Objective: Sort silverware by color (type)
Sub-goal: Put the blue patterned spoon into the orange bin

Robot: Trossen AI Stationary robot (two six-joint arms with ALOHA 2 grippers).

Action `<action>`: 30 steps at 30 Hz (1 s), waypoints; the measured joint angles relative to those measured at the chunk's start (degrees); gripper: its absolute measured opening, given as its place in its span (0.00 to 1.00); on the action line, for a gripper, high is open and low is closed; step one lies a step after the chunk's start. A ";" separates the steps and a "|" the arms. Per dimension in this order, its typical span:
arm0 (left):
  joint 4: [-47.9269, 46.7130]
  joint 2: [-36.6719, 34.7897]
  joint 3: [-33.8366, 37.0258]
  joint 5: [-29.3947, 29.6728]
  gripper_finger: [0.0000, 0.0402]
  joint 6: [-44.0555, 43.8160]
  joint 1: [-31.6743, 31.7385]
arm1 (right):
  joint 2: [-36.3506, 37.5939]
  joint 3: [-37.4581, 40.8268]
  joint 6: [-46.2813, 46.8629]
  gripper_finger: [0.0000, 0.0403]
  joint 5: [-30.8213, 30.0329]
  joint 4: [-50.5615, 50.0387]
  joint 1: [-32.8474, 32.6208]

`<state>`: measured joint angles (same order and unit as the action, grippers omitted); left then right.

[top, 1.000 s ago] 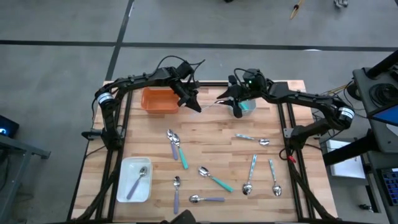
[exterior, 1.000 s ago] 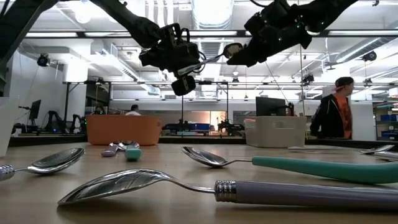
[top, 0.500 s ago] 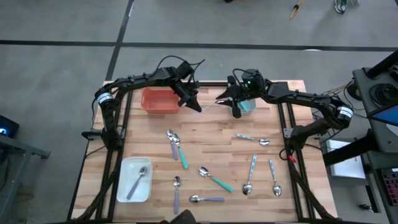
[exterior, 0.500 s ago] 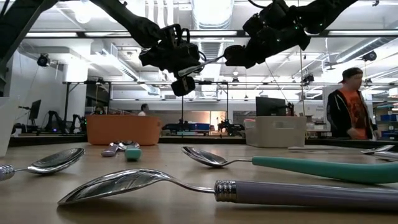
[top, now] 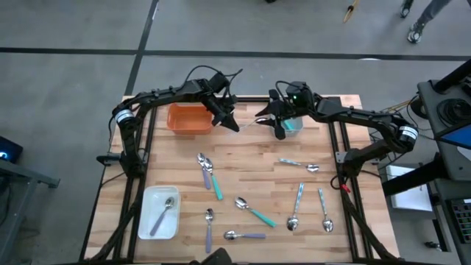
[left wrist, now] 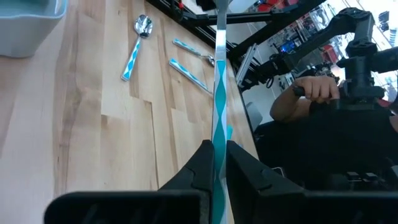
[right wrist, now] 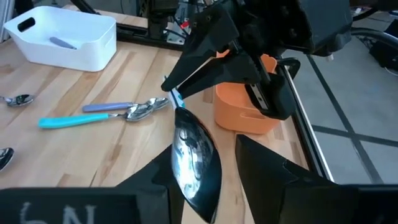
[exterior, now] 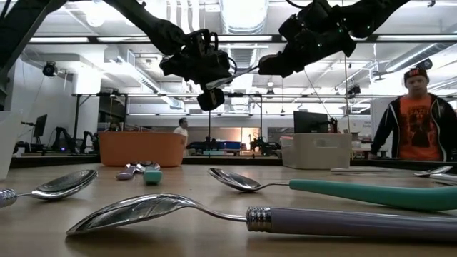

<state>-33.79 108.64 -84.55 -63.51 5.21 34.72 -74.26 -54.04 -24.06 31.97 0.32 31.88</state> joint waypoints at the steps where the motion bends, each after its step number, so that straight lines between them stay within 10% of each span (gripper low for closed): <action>1: -0.06 0.00 0.00 0.00 0.02 0.00 0.00 | 0.00 0.02 -0.02 0.29 0.00 0.00 0.00; 14: 0.44 0.00 0.00 0.00 0.02 -0.28 0.04 | 0.01 0.00 -1.69 0.04 -0.04 0.65 0.02; 30: 1.21 0.00 -1.48 5.00 0.22 0.12 1.49 | 0.07 0.00 4.09 0.02 -0.50 0.37 0.04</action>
<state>-32.58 108.64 -86.03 -58.50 5.33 36.21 -74.19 -54.04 -19.96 31.47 0.68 31.92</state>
